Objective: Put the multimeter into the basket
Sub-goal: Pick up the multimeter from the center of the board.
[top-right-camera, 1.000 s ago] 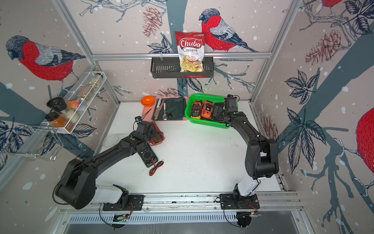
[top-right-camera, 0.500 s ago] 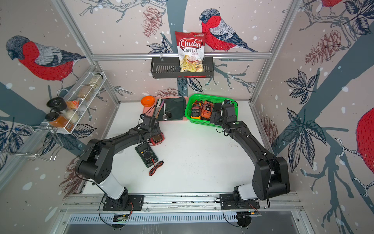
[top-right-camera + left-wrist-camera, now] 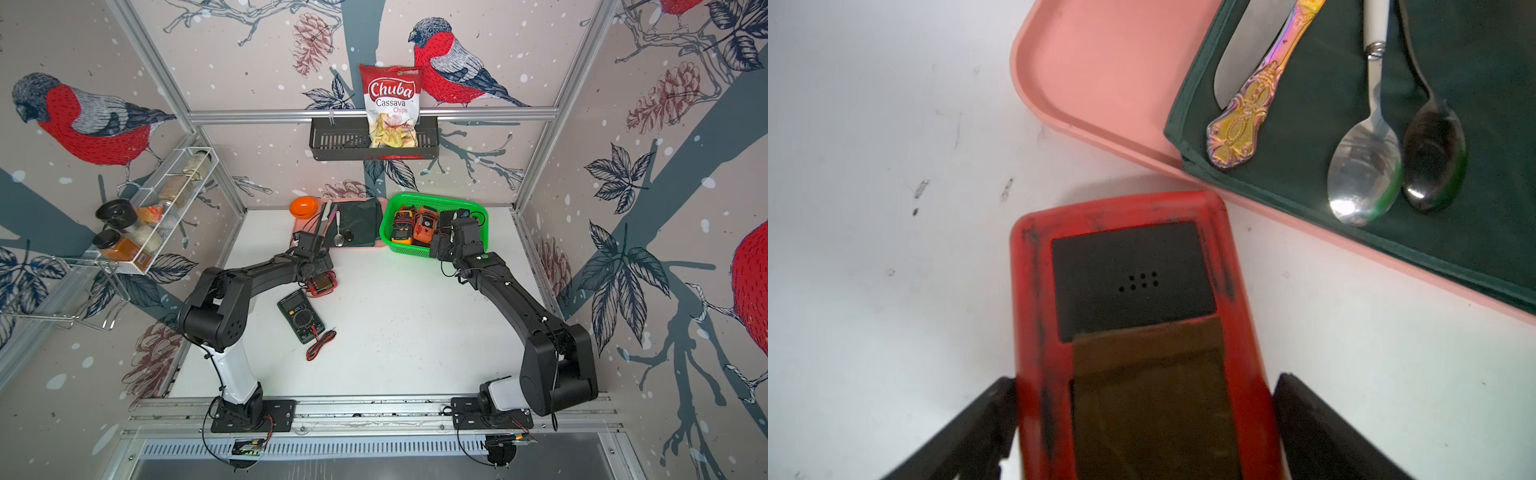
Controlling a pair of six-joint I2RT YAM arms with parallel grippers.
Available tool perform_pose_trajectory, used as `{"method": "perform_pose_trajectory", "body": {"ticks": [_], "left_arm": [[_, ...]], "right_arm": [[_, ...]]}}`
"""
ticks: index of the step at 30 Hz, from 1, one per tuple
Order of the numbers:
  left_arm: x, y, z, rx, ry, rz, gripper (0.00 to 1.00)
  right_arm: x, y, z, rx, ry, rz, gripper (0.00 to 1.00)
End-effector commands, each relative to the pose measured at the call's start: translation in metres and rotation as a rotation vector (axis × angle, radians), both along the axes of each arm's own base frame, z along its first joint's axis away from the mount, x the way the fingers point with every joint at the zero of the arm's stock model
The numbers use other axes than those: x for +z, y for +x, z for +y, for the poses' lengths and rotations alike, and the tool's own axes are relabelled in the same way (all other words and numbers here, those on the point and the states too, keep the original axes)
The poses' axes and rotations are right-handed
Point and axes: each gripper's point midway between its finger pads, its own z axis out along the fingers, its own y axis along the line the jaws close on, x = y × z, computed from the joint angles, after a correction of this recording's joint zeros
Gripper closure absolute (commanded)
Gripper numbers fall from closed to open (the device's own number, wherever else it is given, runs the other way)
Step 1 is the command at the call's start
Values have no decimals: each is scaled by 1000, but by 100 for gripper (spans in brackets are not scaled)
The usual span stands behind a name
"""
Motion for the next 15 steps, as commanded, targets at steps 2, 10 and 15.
{"method": "perform_pose_trajectory", "body": {"ticks": [2,10,15], "left_arm": [[-20,-9,5,-14,39,80,3],[-44,-13,1,-46,35,148,3],[-49,-17,-1,-59,27,162,3]], "right_arm": [[4,6,6,3,10,-29,0],[0,9,14,27,14,-24,0],[-4,9,19,37,13,-16,0]]}}
